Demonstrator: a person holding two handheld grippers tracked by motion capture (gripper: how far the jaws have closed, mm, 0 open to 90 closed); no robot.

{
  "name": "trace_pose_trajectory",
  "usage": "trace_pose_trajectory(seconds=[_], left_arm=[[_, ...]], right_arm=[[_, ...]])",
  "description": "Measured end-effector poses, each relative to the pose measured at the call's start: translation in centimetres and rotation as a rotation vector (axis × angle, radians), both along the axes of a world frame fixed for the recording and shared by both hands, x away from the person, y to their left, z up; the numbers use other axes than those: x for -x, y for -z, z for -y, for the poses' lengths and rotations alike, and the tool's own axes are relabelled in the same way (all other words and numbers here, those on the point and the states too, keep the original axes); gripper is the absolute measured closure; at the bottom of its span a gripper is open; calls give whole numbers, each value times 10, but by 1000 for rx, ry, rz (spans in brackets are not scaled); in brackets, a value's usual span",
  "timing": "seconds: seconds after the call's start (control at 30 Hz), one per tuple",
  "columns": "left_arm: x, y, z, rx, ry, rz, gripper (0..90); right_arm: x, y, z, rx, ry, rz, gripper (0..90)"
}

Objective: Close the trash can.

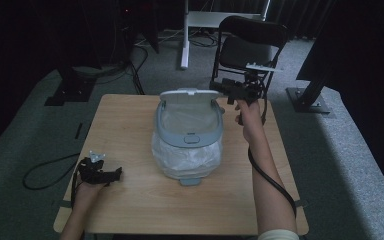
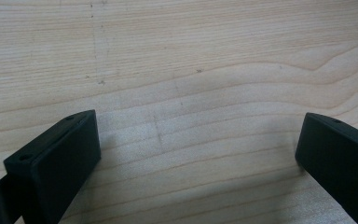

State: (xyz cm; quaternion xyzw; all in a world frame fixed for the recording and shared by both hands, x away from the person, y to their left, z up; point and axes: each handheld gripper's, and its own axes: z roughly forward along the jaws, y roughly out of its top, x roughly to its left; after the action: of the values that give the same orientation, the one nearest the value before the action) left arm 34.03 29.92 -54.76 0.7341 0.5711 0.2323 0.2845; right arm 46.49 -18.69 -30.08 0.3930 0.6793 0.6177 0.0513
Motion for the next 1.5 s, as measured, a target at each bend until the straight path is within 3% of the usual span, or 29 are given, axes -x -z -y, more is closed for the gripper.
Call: trace_pose_trajectory(seconds=[0.23, 0.43, 0.7, 0.87, 1.0, 1.3, 1.5], left_arm=[[0, 0, 0, 0, -3, -1, 7], [0, 0, 0, 0, -3, -1, 7], [0, 0, 0, 0, -3, -1, 7], [0, 0, 0, 0, -3, -1, 7], [0, 0, 0, 0, -3, -1, 7], [0, 0, 0, 0, -5, 0, 7], [0, 0, 0, 0, -6, 0, 7]], right_arm=[[30, 17, -18, 96, -68, 40, 186], [48, 27, -30, 81, -103, 81, 174], [73, 30, -46, 209, -69, 180, 128], [83, 35, -58, 334, 15, 221, 124], [86, 38, -56, 330, 39, 232, 122], [92, 40, -56, 323, 35, 262, 120], [94, 41, -57, 324, 52, 259, 121]])
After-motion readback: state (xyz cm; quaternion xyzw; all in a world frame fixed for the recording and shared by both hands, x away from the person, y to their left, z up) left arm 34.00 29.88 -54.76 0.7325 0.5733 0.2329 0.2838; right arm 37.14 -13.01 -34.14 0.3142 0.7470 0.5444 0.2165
